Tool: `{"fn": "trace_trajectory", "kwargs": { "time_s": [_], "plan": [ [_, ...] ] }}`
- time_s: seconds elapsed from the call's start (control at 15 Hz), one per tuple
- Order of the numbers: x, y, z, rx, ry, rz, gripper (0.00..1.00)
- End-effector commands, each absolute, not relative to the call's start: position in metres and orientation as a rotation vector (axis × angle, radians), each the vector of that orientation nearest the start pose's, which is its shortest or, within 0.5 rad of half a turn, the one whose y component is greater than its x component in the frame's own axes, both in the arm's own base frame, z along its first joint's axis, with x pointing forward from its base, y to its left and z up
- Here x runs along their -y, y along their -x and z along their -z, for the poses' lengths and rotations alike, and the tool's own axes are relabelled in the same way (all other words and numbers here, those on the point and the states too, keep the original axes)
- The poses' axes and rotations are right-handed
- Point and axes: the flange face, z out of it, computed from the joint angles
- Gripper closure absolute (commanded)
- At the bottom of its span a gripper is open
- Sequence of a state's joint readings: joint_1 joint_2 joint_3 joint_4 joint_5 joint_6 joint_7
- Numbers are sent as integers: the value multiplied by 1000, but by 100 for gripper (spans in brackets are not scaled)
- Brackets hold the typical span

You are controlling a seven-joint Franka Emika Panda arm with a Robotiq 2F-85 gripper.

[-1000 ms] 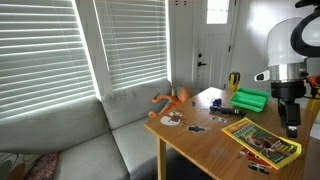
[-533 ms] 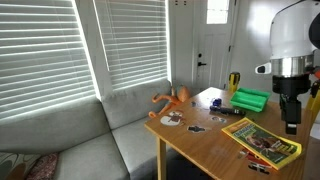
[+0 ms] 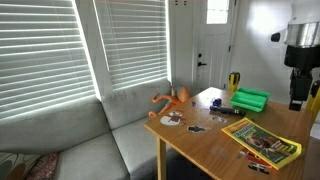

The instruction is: Slide the book downwards, flip the book and place it right side up on the table

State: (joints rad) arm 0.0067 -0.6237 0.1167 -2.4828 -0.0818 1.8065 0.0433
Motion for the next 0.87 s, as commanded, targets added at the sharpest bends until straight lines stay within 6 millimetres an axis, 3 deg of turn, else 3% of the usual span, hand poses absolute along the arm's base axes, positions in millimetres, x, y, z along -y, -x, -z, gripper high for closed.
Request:
{"fn": "trace_trajectory", "kwargs": {
  "time_s": [0.0,0.27,0.33,0.8],
  "plan": [
    [-48,-348,-530,31,3368,-13,0],
    [-54,-351,-547,-16,3383,31,0],
    [-51,-352,-537,27,3352,28,0],
    [-53,-353,-542,17,3355,45,0]
  ]
}}
